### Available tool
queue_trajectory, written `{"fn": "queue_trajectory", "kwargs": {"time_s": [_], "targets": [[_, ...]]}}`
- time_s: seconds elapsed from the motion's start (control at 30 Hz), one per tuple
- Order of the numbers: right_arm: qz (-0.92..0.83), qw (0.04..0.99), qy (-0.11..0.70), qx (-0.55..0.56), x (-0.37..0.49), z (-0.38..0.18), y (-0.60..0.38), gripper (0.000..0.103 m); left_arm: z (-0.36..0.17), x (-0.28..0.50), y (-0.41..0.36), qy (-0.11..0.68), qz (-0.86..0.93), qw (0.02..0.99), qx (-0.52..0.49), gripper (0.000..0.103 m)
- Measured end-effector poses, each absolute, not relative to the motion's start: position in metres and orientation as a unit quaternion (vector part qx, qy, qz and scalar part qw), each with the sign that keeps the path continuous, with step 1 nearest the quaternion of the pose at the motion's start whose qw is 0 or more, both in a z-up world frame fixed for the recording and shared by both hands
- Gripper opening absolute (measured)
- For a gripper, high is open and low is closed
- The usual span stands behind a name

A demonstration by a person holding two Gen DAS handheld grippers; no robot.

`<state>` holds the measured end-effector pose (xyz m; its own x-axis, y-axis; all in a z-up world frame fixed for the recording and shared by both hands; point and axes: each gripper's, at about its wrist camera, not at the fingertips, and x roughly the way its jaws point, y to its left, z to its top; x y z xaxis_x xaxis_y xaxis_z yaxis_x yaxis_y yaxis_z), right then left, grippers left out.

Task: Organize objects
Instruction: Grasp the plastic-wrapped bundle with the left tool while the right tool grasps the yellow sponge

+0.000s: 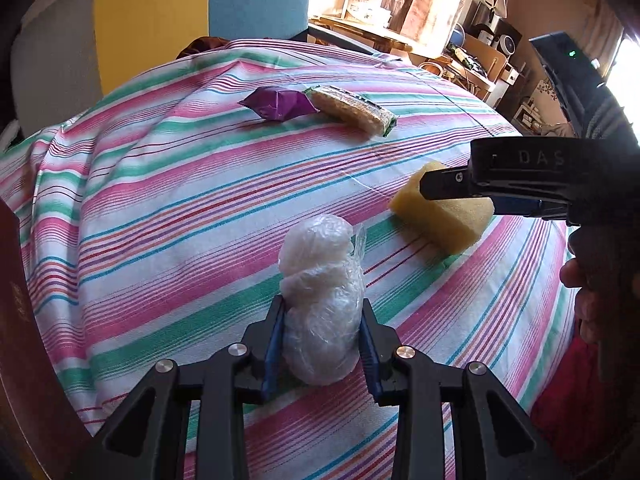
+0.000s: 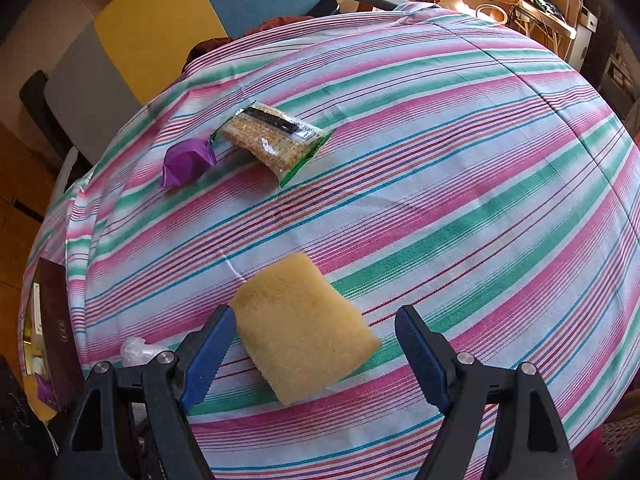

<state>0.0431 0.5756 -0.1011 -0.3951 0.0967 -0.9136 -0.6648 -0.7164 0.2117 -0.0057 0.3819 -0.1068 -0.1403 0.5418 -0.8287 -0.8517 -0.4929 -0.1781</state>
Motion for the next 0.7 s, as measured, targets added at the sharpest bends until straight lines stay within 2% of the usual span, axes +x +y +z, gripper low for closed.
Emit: {"fn": "queue_trajectory", "kwargs": {"time_s": [0.27,0.33,0.4,0.57,0.7], "targets": [[0.776,0.247,0.253,-0.523,0.038,-0.108,0.57,0.082,-0.107,-0.008,0.383,0.167,0.733,0.469,-0.464,0.035],[0.778,0.236,0.257,-0.523,0.036,-0.11,0.568,0.066,-0.108,-0.006,0.384,0.171,0.735,0.469,-0.459,0.035],[0.777,0.24,0.245,-0.528,0.035,-0.11,0.567,0.063,-0.108,-0.005,0.382,0.173,0.736,0.468,-0.456,0.035],[0.774,0.241,0.251,-0.529,0.039,-0.113,0.569,0.063,-0.107,0.0,0.384,0.185,0.744,0.458,-0.45,0.035],[0.772,0.244,0.224,-0.543,0.036,-0.117,0.564,0.065,-0.099,0.001,0.374,0.19,0.759,0.435,-0.446,0.032]]}}
